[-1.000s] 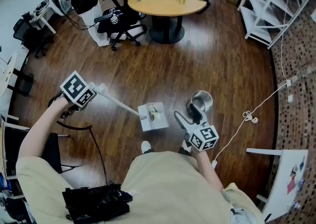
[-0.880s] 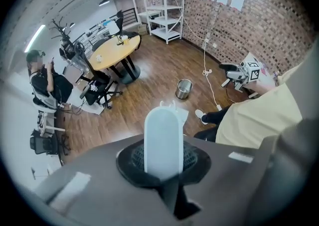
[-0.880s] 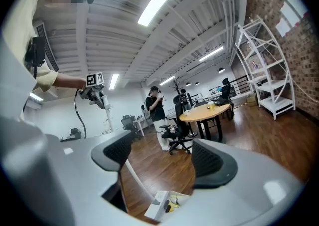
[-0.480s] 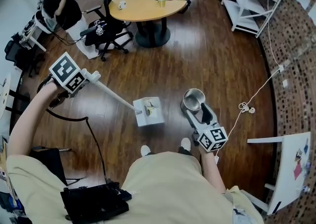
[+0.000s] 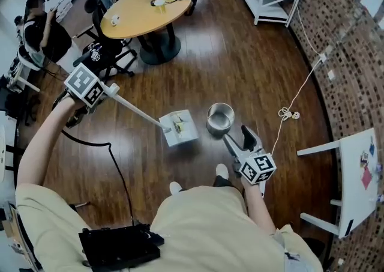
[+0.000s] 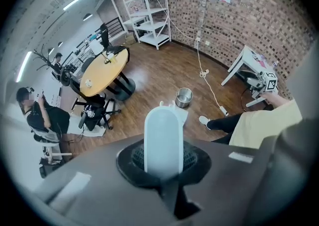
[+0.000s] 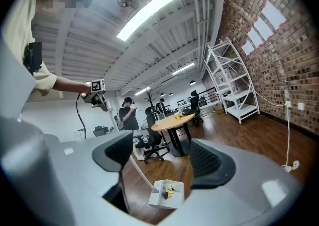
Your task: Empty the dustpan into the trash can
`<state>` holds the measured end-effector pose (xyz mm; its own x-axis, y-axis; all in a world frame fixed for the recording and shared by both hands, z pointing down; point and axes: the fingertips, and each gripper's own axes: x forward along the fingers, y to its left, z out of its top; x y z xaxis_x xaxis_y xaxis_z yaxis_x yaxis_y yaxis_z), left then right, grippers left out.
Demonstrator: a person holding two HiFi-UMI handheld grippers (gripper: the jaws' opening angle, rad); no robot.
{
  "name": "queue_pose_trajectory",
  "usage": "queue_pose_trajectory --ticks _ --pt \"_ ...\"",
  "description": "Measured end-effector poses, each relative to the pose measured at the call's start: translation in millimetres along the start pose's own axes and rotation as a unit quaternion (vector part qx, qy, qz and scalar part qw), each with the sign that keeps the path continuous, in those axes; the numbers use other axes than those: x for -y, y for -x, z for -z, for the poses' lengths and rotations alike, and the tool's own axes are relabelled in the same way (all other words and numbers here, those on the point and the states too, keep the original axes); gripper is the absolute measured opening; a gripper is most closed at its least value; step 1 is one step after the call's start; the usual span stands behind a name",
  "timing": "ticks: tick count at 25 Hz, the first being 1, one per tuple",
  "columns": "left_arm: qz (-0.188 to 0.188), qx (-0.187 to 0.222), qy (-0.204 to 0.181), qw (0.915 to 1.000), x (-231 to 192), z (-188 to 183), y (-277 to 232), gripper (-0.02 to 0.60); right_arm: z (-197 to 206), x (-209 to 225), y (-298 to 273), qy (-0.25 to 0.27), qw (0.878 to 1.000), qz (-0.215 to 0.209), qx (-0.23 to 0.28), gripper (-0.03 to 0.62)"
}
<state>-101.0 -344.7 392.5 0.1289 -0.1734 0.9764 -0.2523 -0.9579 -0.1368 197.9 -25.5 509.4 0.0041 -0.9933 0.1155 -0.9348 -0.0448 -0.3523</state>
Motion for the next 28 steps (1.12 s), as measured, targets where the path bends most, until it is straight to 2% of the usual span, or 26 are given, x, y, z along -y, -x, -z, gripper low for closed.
queue_pose_trajectory --ticks 8,16,19,24,26,28 --pt "0.023 0.002 -0.054 0.9983 42 -78 -37 0.015 0 37 34 -0.012 0.999 0.037 0.006 0.342" --pt "0.054 0.004 -0.053 0.9971 77 -133 -73 0.015 1 77 64 -0.023 0.997 0.073 0.006 0.337" --pt "0.054 0.010 -0.032 0.9980 83 -150 -87 0.015 2 92 68 -0.025 0.997 0.079 0.004 0.336" --pt "0.052 0.014 0.029 0.9981 105 -167 -122 0.015 6 112 77 -0.033 0.996 0.085 -0.003 0.336" --pt "0.070 0.013 0.059 0.9957 123 -170 -140 0.014 6 121 77 -0.035 0.996 0.084 -0.005 0.336" --pt "0.108 0.013 0.091 0.9899 146 -175 -154 0.011 5 129 77 -0.036 0.996 0.082 -0.005 0.336"
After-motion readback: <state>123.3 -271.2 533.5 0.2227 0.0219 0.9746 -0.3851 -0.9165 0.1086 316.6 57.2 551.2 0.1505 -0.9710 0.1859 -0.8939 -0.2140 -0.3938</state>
